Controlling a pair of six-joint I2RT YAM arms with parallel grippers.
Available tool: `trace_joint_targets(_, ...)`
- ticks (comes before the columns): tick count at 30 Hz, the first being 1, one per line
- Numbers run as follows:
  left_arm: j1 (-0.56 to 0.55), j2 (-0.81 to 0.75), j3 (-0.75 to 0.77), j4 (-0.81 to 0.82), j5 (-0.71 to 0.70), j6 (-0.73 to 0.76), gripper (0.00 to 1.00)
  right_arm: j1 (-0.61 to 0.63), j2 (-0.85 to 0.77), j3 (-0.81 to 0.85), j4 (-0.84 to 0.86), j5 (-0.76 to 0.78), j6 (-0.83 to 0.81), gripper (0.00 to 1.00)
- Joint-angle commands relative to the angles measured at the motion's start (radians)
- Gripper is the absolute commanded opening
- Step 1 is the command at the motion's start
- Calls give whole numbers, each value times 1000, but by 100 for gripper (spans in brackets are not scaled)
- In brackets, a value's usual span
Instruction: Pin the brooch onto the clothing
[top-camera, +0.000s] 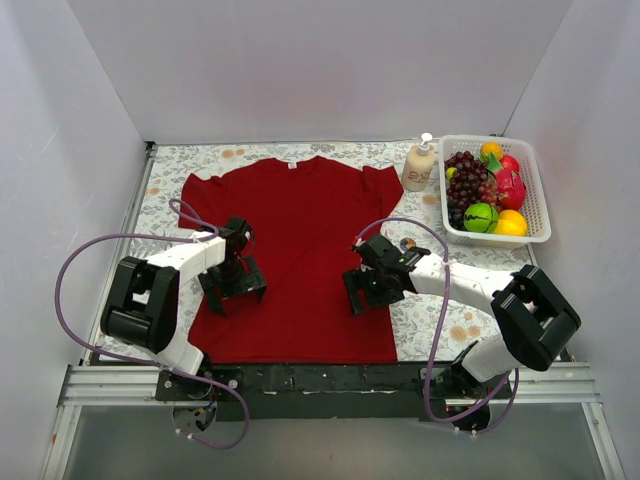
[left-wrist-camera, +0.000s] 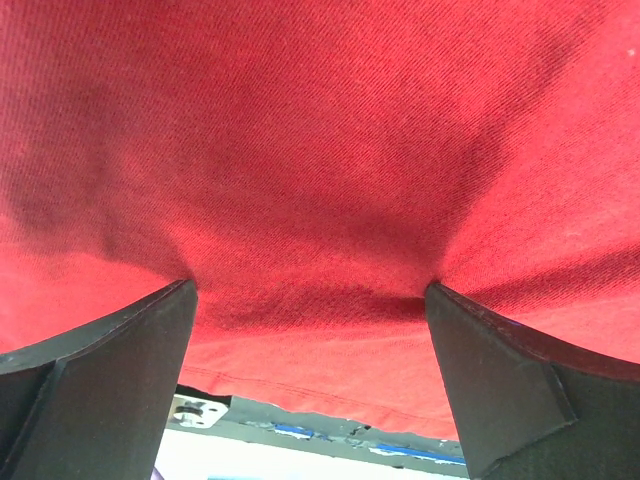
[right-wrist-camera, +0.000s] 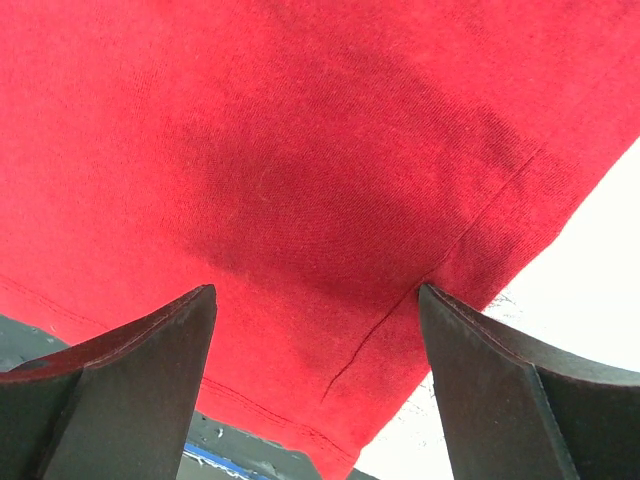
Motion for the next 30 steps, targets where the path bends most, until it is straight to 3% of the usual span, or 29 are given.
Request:
trace_joint_targets(1, -18, 0, -62, -108, -102, -22, 98, 5, 58, -62, -189, 58, 34, 90)
trace_joint_targets(7, -19, -31, -31, -108, -119, -18, 98, 5, -7, 5, -240, 88, 7, 90)
trace_joint_targets(19, -19, -35, 406, -59, -189, 102, 98, -15, -18, 269, -283, 175, 7, 91)
trace_joint_targets(30, -19, 0, 642, 154, 120, 177, 98, -274, -67, 389, -233, 138, -87, 89)
